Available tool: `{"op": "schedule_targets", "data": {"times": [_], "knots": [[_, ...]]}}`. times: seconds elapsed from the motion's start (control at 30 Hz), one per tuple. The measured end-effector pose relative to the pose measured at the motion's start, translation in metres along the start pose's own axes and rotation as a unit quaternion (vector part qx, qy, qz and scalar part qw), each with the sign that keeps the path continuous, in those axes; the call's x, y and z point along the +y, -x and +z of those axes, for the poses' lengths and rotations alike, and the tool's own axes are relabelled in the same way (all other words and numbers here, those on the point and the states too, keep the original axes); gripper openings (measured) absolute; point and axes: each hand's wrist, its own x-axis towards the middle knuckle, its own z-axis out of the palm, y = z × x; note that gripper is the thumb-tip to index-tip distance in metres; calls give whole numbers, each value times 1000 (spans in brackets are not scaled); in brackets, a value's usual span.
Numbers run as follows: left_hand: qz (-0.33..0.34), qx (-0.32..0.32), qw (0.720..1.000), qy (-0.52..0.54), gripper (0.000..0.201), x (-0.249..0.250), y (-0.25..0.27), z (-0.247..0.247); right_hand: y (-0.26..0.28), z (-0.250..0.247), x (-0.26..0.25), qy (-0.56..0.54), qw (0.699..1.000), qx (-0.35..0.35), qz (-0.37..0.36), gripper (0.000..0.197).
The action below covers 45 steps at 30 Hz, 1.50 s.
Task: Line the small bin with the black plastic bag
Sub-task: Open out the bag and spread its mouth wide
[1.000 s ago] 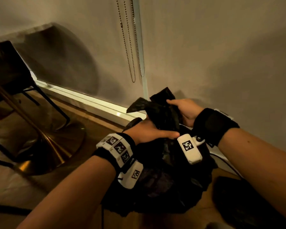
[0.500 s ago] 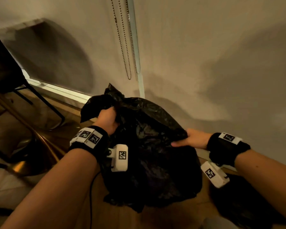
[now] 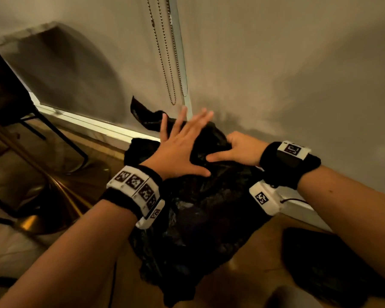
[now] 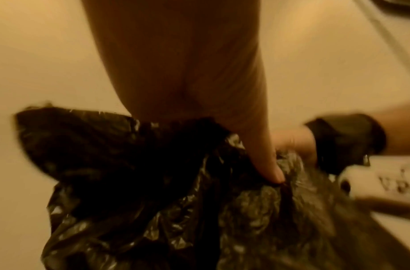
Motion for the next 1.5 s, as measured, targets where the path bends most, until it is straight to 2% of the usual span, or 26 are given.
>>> {"op": "schedule_targets", "data": {"times": [0.03,0.1,0.17,0.27,0.33,0.4,0.43,0.47,0.5,0.6,0.67,0.7,0.77,0.8,0.87,0.93,1.0,1.07,1.1,1.13,1.23,1.27,1.3,1.37,1.4,1.5], "knots": [[8,-32,999,-23,93,0,-7,-3,1,-2,-4,-19,1000,-4,1,29],[-21,-41,999,5,49,-8,-14,-11,3,-9,-5,-45,999,-17,15,34],[-68,0,994,85,36,-23,-13,-16,6,-16,-1,-21,999,-31,30,35],[-150,88,965,198,30,-52,-2,-24,13,-27,18,42,995,-71,64,35],[-241,150,916,282,35,-72,6,-29,16,-34,31,59,991,-76,92,38],[-325,182,880,297,38,-89,13,-30,18,-37,39,3,994,-47,98,53],[-361,184,867,289,39,-92,16,-29,16,-38,42,-56,993,-22,97,66],[-374,185,862,286,50,-91,20,-27,14,-38,42,-116,989,-2,95,73],[-356,179,872,284,68,-87,22,-26,12,-37,37,-162,983,10,90,71],[-200,98,957,185,106,-50,15,-28,9,-34,13,-196,979,-10,57,39],[-122,18,986,114,112,-19,-2,-32,8,-30,-2,-192,981,-16,29,35],[-99,-15,991,86,100,-9,-10,-32,7,-29,-6,-206,978,-17,13,36],[-83,-47,993,66,51,-3,-19,-28,7,-28,-10,-246,969,-37,-6,38],[-93,-41,991,89,26,-6,-22,-26,8,-29,-10,-258,965,-49,-5,38],[-131,11,977,168,3,-19,-22,-17,10,-33,-3,-236,970,-54,9,38],[-174,84,963,189,18,-28,-19,-9,11,-33,5,-181,983,-21,31,24],[-207,182,944,180,35,-19,-13,-6,9,-32,11,-188,980,26,55,18],[-180,264,930,184,35,4,-4,-7,6,-28,11,-246,963,70,80,19],[-156,258,933,199,32,17,2,-6,3,-24,10,-271,956,80,85,19],[-148,215,937,232,33,29,7,-4,1,-21,8,-286,951,83,88,19],[-215,10,918,334,53,53,14,5,-4,-10,1,-327,939,62,82,23],[-225,-14,915,334,54,56,14,10,-4,-9,0,-348,933,51,77,29],[-232,-7,914,334,49,54,15,14,-4,-7,-1,-370,926,35,69,34],[-244,34,892,380,28,48,18,14,-1,-8,-1,-396,917,-12,41,37],[-253,42,863,435,21,44,21,13,0,-8,1,-384,922,-35,30,36],[-280,10,737,615,19,39,30,7,3,-3,4,-288,956,-56,27,28]]}}
